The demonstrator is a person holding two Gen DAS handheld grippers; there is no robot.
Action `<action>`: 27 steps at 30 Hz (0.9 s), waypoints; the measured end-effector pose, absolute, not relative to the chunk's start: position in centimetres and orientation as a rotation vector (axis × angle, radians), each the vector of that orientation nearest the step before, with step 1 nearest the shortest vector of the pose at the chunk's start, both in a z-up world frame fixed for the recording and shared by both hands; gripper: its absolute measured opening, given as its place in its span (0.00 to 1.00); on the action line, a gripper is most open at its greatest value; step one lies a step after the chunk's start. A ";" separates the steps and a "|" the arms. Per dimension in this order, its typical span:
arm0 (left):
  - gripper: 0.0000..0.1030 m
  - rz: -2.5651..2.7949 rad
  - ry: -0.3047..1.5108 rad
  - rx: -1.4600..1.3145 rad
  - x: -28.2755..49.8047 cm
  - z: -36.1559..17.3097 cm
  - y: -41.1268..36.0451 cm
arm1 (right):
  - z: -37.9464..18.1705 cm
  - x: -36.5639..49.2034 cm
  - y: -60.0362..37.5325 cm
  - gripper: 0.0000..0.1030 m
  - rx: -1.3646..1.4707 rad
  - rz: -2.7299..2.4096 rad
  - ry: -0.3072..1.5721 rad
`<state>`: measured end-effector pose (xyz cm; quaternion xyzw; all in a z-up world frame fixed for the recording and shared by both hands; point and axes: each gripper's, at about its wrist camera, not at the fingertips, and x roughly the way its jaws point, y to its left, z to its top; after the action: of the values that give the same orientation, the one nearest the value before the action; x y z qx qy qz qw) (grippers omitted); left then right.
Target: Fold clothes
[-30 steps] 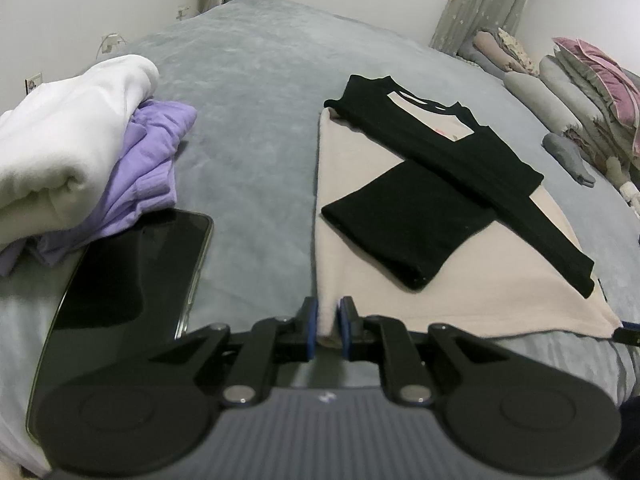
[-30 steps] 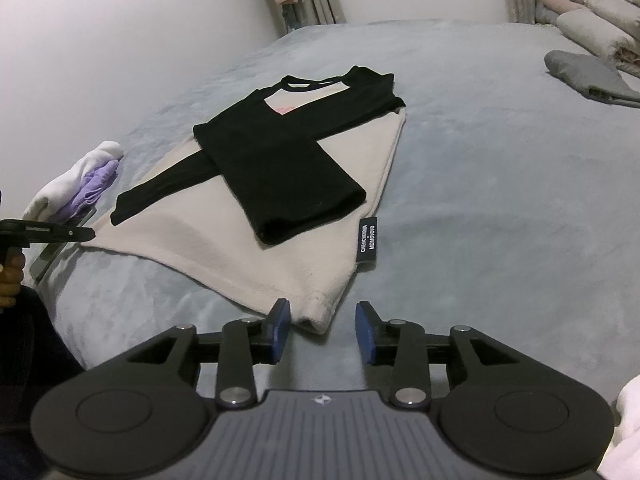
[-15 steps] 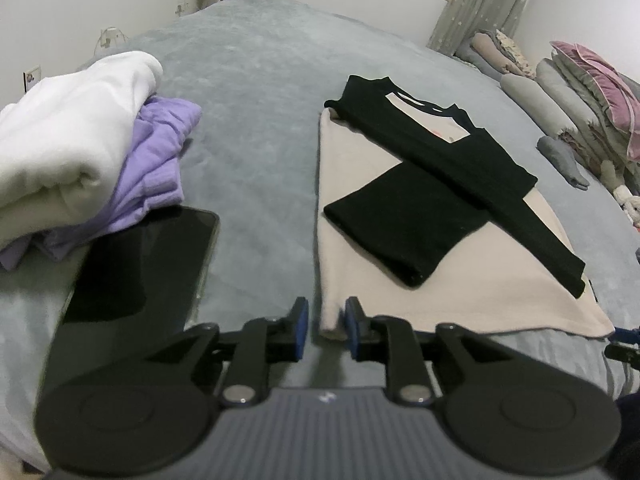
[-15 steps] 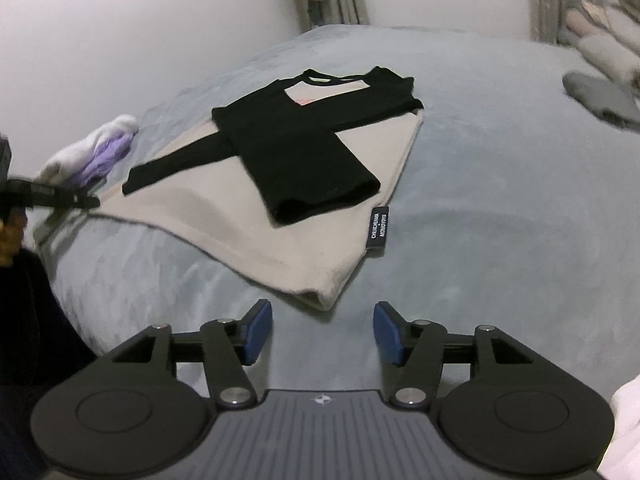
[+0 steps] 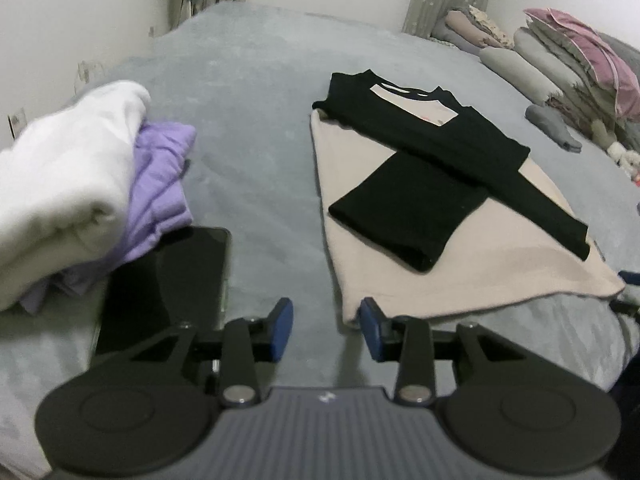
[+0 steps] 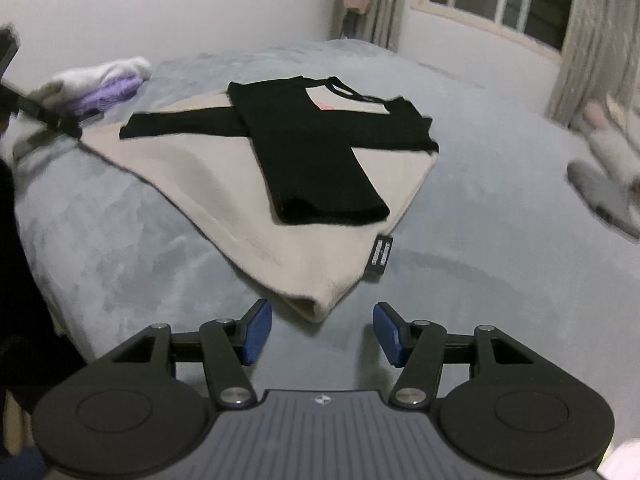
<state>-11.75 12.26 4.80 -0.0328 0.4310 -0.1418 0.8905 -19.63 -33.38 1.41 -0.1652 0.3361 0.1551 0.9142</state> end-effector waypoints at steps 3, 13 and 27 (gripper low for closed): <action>0.26 -0.288 0.911 -0.112 -11.0 4.4 12.6 | 1.3 -20.0 -32.6 0.53 -0.448 0.325 0.656; 0.05 -0.283 0.870 -0.250 -10.0 5.9 13.0 | 3.1 -19.5 -32.9 0.05 -0.465 0.320 0.532; 0.10 -0.386 0.827 -0.116 -10.0 7.5 11.3 | 6.1 -16.8 -35.6 0.06 -0.155 0.310 0.578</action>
<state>-10.05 11.35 7.48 -0.0558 0.3989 -0.1861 0.8962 -16.82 -35.62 6.07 -0.0762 0.2836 0.1519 0.9438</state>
